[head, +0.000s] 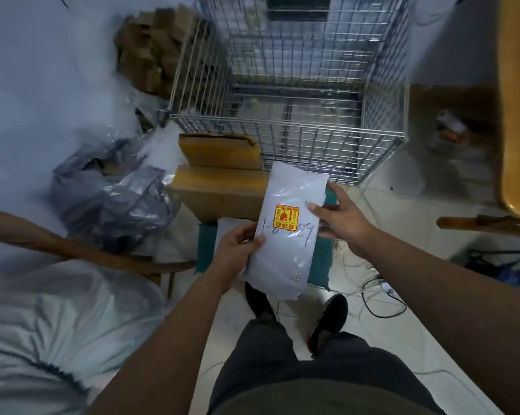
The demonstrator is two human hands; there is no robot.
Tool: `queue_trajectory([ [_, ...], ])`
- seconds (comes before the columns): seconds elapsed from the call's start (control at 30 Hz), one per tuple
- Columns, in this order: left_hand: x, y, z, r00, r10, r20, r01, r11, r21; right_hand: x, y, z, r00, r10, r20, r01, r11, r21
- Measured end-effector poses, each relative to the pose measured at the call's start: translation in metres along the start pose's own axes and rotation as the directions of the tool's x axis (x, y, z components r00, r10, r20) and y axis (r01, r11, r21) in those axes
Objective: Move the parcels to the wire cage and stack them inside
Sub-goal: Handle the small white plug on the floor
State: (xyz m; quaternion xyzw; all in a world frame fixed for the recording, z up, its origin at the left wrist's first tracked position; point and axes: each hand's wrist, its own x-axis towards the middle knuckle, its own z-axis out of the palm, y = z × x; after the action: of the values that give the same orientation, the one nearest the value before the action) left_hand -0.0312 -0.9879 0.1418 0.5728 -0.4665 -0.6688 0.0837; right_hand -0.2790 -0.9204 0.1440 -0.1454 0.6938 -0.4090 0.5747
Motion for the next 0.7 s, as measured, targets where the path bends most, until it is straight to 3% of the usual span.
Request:
queue_trajectory([
  [0.23, 0.044, -0.014, -0.077, 1.000, -0.017, 0.021, 0.015, 0.993, 0.119, 0.037, 0.029, 0.069, 0.995, 0.100, -0.008, -0.097, 0.979, 0.181],
  [0.47, 0.104, -0.067, -0.156, 0.963, -0.111, -0.244, 0.186, 0.933, 0.308, 0.085, 0.084, 0.153, 0.980, 0.197, -0.042, -0.175, 0.938, 0.300],
  [0.57, 0.133, -0.097, -0.180, 0.937, -0.131, -0.324, 0.199, 0.963, 0.184, 0.114, 0.111, 0.185, 0.964, 0.252, -0.082, -0.204, 0.904, 0.377],
  [0.7, 0.171, -0.133, -0.200, 0.930, -0.164, -0.329, 0.168, 0.986, -0.017, 0.156, 0.152, 0.217, 0.953, 0.288, -0.097, -0.224, 0.880, 0.419],
])
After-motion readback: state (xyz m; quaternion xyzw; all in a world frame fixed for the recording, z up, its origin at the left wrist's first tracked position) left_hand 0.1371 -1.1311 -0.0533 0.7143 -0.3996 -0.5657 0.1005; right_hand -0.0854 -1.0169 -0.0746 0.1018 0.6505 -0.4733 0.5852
